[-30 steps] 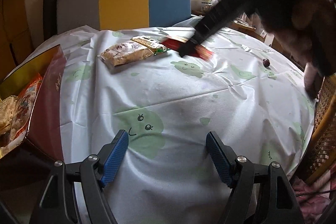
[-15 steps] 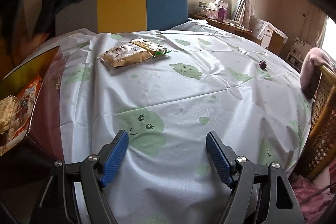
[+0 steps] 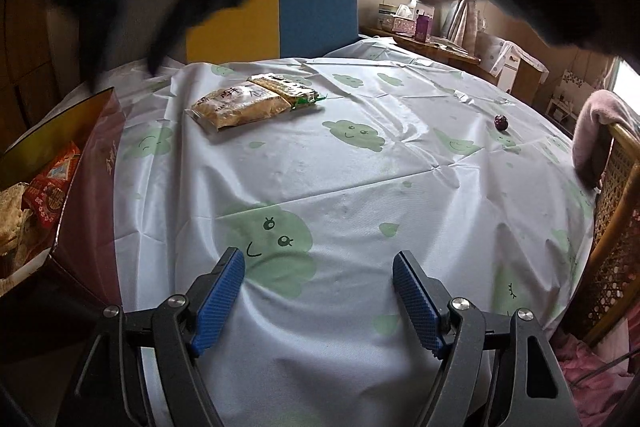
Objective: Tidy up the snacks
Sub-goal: 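Carry the red candy bar into the gold box and open the right gripper, then grasp the white round-cake pack with the left gripper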
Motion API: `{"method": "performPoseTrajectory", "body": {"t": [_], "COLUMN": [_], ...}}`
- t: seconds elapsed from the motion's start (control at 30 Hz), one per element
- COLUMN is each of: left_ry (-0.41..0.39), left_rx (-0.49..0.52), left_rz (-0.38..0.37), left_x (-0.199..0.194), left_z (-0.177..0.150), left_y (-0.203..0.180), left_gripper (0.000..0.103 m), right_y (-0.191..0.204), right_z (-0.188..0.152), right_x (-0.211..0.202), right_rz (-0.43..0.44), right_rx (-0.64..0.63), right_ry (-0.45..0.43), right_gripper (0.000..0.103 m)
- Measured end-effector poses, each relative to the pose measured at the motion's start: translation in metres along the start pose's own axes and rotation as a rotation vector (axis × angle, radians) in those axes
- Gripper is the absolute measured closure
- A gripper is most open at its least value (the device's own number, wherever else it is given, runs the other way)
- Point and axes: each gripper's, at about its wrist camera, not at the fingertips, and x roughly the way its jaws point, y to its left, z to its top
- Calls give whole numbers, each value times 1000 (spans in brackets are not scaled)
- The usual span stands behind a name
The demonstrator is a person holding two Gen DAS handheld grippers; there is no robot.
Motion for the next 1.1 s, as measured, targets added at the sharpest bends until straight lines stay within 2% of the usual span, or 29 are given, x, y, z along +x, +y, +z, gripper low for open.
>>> {"method": "performPoseTrajectory", "body": {"t": [0.13,0.3,0.5,0.67,0.73,0.9,1.0,1.1], "left_ry": [4,9,22,57,81,150,177,194], "left_rx": [0,11,12,13,13,1,-22,-12], "left_rz": [2,14,20,20,15,44,13,-26], "left_x": [0,1,3,6,8,13,13,12], "left_z": [1,1,3,7,10,21,31,44], "left_y": [1,0,-2,-3,-5,-7,-6,-11], "left_gripper": [26,25,24,18,15,15,15,15], "right_y": [-33,-84,-139,-178,-184,-186,-183,-178], "right_z": [-28,-79,-138,-176,-178,-177,-175,-172], "right_x": [-15,-30,-38,-40,-41,-38,-32,-31], "right_rz": [-47,-134,-303,-360,-407,-432,-452,-443], "right_rx": [79,205,329,502,513,506,478,457], "right_ry": [-8,17,65,28,50,67,101,92], "right_gripper": [65,65,65,65,65,65,65,65]}}
